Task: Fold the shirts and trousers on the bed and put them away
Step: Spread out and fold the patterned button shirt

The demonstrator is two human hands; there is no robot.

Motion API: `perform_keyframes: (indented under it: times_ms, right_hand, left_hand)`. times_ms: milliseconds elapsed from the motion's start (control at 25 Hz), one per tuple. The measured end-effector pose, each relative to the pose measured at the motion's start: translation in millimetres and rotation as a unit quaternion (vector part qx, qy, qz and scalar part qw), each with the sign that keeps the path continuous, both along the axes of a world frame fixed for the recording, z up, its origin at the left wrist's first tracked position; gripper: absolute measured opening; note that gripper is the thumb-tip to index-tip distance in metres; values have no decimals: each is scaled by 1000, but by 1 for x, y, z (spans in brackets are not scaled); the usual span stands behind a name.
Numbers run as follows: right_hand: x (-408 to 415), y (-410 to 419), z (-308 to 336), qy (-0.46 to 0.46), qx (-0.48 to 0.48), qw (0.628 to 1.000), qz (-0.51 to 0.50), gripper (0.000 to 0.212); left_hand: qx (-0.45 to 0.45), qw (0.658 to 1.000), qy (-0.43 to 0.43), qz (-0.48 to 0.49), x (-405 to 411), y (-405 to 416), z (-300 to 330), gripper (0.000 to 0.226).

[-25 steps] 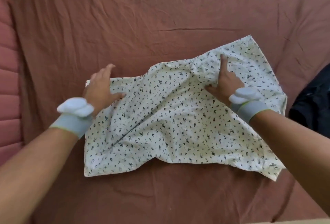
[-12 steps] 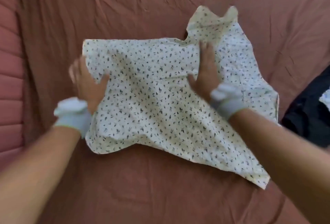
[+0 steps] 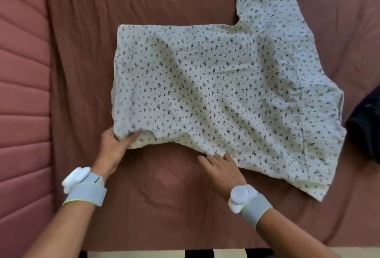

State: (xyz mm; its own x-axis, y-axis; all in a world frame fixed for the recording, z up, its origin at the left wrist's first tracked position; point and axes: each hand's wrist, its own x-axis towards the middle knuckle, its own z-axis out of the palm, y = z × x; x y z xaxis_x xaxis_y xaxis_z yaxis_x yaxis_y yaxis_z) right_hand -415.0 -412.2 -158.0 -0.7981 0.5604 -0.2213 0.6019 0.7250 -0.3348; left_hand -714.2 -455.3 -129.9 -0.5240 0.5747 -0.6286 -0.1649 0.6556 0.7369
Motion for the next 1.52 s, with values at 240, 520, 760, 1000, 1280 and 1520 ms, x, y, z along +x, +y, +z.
perform_keyframes:
  times_ms: [240,520,760,1000,1280,1520]
  right_hand:
    - [-51,-2,14,-50,-135,978,-152,78]
    - [-51,56,9,-117,-27,936,-329,102]
    - [-42,78,-4,-71,-26,947,-312,52]
    - [4,47,-10,-77,-60,942,-322,44]
    - [56,9,4,-199,-53,915,-347,66]
    - [109,-19,14,-157,79,944,-278,84]
  left_hand:
    - [125,972,187,-73,-2,57,23,34]
    - [66,958,277,-29,-17,99,28,34]
    - [-1,996,-13,92,-17,80,3,98]
    - [-51,994,29,94,84,-7,-40,74]
    - [107,959,-86,248,84,8,-25,25]
    - [-19,928,60,368,74,-114,-16,25]
